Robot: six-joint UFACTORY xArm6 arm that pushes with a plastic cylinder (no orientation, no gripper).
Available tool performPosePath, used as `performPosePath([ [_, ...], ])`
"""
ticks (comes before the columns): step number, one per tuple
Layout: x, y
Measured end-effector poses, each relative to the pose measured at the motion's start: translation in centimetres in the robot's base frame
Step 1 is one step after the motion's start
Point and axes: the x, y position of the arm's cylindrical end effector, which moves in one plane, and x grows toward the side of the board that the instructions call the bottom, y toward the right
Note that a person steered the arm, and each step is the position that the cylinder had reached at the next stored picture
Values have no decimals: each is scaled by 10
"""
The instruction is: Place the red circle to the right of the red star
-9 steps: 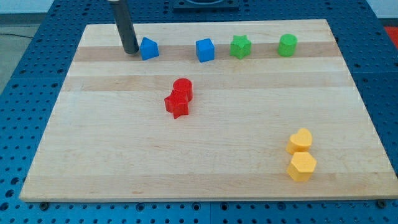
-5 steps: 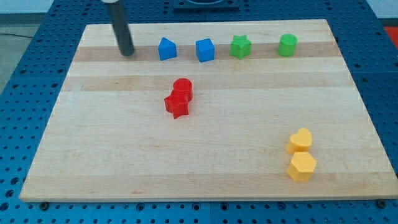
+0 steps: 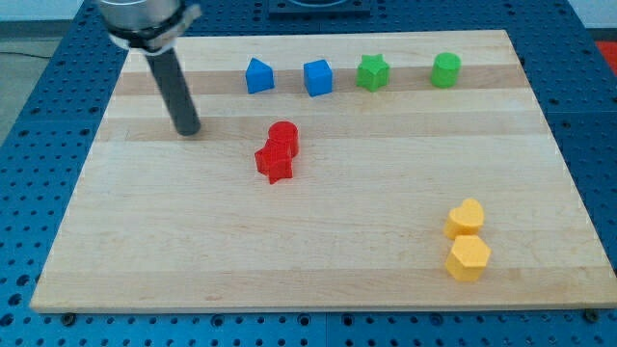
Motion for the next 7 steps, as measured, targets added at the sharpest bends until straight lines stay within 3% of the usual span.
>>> performPosePath([
  [3,36,139],
  [5,28,149],
  [7,28,208],
])
